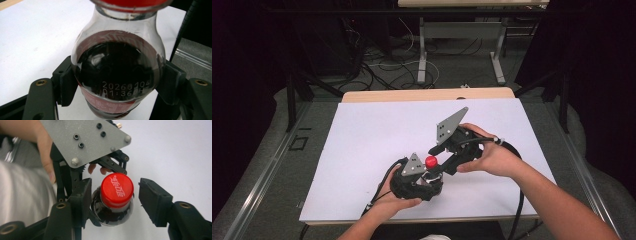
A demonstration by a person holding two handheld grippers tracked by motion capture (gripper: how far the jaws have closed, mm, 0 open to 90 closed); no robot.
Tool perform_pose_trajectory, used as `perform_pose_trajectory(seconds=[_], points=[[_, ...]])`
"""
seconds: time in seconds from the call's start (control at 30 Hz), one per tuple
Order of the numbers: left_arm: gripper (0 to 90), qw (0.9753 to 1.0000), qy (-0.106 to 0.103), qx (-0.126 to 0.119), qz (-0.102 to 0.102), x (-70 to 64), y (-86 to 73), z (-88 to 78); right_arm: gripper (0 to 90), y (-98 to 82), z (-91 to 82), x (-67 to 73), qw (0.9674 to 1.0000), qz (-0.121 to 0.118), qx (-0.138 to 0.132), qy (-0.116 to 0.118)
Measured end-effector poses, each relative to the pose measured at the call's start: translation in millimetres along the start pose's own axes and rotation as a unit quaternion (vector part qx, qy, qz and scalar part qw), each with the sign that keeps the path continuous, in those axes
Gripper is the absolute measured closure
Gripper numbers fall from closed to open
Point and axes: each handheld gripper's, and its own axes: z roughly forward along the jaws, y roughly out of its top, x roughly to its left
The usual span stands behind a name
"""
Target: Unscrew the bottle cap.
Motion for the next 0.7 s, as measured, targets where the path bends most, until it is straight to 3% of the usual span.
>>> perform_pose_trajectory(seconds=[0.13,0.23,0.27,0.3,0.37,0.4,0.43,0.53,0.7], points=[[29.8,0.9999,0.015,-0.006,-0.003,1.4,-0.4,0.7,41.9,0.1,-0.6,11.6,0.9964,0.054,-0.01,-0.065],[29.8,0.9998,0.015,-0.005,-0.008,1.4,-0.5,1.0,42.1,-0.7,-0.5,19.6,0.9883,0.107,-0.028,-0.106],[29.8,0.9999,0.011,0.002,-0.007,1.9,0.1,0.1,42.6,-1.2,0.7,21.4,0.9861,0.11,-0.035,-0.12],[29.8,0.9997,0.019,-0.008,-0.011,0.9,-0.4,1.8,43.3,-1.5,1.4,23.4,0.9837,0.117,-0.036,-0.132],[29.8,0.9997,0.021,-0.009,-0.013,0.9,-0.4,2.2,44.5,-1.9,2.7,26.2,0.9818,0.125,-0.047,-0.135],[29.8,0.9996,0.021,-0.01,-0.016,1.0,-0.6,2.2,45.4,-2.1,2.8,26.2,0.9835,0.122,-0.048,-0.124],[29.8,0.9996,0.022,-0.009,-0.015,1.5,-0.7,1.8,46.3,-2.3,4.5,28.1,0.9826,0.131,-0.055,-0.12],[29.8,0.9996,0.021,-0.011,-0.016,1.3,-0.6,1.4,47.6,-3.1,7.6,29.8,0.9848,0.109,-0.057,-0.123],[29.8,0.9997,0.021,-0.008,-0.011,0.8,-0.5,1.9,49.2,-3.8,11.8,29.9,0.9859,0.102,-0.051,-0.123]])
